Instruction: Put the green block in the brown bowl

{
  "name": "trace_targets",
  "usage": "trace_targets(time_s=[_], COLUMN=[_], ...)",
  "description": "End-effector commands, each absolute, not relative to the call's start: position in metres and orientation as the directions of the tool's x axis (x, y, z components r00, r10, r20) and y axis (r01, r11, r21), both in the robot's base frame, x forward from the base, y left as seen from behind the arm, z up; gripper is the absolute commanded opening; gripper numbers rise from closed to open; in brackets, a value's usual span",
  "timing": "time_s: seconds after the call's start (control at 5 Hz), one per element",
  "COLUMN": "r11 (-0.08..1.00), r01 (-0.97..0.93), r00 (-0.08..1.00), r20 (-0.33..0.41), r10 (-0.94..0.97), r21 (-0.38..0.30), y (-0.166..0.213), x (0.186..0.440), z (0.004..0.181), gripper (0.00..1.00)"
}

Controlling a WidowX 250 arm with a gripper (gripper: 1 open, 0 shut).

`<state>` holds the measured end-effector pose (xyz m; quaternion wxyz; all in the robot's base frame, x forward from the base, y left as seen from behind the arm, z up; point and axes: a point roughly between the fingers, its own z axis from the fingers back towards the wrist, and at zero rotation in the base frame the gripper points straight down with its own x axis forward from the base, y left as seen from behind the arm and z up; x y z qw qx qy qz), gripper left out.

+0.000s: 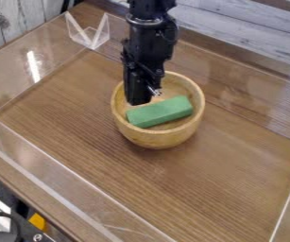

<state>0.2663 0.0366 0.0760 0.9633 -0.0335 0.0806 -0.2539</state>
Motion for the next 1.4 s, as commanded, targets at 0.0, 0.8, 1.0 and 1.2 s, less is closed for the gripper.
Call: trace_targets(time_s=[0.0, 0.8, 1.0, 1.2], r11=[0.886, 0.967, 0.989, 0.996], r01=[0.460, 0.250, 0.122, 0.035], r00=[0.883, 0.968, 0.992, 0.999], r20=[-0.077, -0.032, -0.001, 0.022], r10=[-0.464, -0.249, -0.122, -0.037], r21=[-0.059, 0.054, 0.078, 0.087], y=[0.044, 0.064, 0.074, 0.086], x=[0.270, 0.274, 0.275, 0.276], z=[0.101, 0.149, 0.158, 0.164], gripper=[1.00, 1.00, 1.00, 1.00])
